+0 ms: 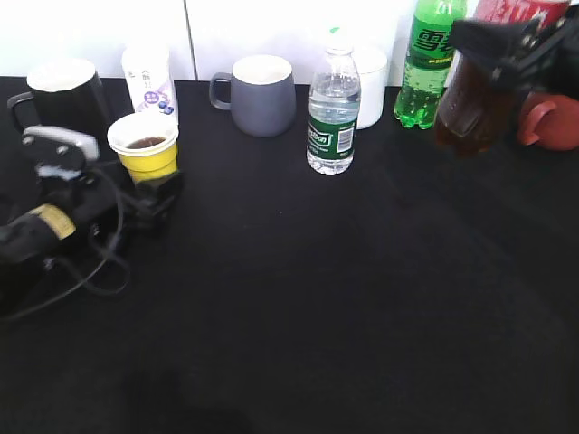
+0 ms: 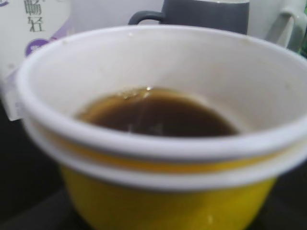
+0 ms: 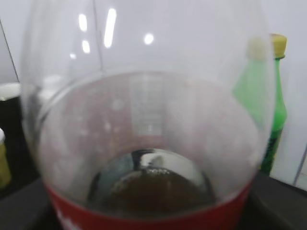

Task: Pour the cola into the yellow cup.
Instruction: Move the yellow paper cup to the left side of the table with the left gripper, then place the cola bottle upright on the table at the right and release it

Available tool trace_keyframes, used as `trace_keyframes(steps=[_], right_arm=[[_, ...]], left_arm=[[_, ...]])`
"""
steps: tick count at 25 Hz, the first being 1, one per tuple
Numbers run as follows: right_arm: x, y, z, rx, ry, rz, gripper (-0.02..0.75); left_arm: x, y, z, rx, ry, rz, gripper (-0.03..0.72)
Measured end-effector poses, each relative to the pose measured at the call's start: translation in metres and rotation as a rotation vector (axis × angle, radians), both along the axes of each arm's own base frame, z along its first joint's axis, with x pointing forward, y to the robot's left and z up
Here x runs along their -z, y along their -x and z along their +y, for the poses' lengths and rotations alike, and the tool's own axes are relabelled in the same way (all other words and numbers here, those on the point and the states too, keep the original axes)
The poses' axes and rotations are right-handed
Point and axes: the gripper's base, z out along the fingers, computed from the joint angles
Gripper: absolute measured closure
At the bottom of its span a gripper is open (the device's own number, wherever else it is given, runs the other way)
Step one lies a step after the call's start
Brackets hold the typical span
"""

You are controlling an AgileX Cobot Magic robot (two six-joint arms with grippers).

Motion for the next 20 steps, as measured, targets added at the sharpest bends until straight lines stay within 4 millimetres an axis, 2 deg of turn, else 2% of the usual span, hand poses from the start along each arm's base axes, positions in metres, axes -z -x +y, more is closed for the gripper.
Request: trace_keyframes(steps=[2,6,7,9,13,16,20], right_arm=[[0.018,-0.01,-0.003,0.042,0.036,0.026,0.236],[0.076,-0.034,-0.009,0.139,0.082,0.098,0.236],[0.084,-0.037,-0.01,0.15,0.066,0.088,0.236],[0.089,-0.04,-0.011,0.165,0.035,0.071,0.231],[0.089,-0.039,-0.013,0.19,0.045,0.142,0.085],[0.077,-0.033,-0.015,0.194,0.106,0.197,0.077],[0.084,-0.008,-0.016,0.187,0.133,0.291,0.077]], left_arm=[[-0.003,0.012,0.005,-0.023,-0.004,0.023,0.064],[-0.012,0.044,0.016,-0.052,-0.037,0.08,0.069],[-0.014,0.052,0.018,-0.052,-0.041,0.09,0.073],[-0.022,0.062,0.02,-0.052,-0.039,0.083,0.083],[-0.036,0.065,0.022,-0.056,-0.033,0.047,0.096],[-0.04,0.07,0.023,-0.051,-0.064,0.082,0.096],[-0.054,0.075,0.025,-0.051,-0.107,0.109,0.097]])
